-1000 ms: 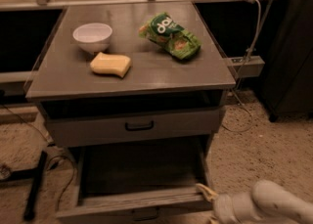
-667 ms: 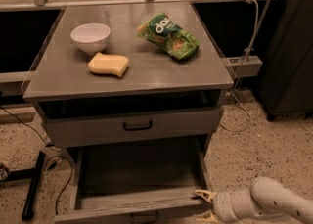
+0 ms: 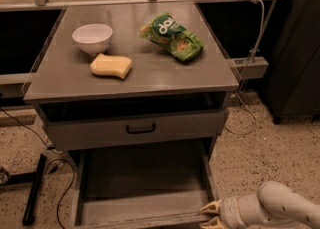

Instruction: Open middle drawer

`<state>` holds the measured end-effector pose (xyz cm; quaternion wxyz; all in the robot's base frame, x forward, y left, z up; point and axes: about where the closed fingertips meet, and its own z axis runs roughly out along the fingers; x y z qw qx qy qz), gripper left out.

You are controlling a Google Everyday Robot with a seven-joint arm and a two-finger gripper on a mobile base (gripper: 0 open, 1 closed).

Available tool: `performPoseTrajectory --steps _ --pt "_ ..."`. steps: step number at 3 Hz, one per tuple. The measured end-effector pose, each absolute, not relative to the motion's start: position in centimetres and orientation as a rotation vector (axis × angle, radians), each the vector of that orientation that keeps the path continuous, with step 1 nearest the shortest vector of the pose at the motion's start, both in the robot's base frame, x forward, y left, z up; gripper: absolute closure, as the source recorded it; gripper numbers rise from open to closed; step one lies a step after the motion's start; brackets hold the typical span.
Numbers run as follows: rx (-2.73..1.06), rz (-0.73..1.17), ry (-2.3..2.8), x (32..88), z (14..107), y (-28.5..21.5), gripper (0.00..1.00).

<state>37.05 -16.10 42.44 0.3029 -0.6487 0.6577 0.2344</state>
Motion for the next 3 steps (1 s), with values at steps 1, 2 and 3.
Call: performPoseTrajectory --steps 1,2,3 --pt "-1.719 0.621 1.743 37.05 42.44 -16.09 0.82" --pt "-1.719 0.621 1.743 37.05 42.44 -16.09 0.59" --pt "-1.719 0.621 1.743 37.05 42.43 -16.09 0.35"
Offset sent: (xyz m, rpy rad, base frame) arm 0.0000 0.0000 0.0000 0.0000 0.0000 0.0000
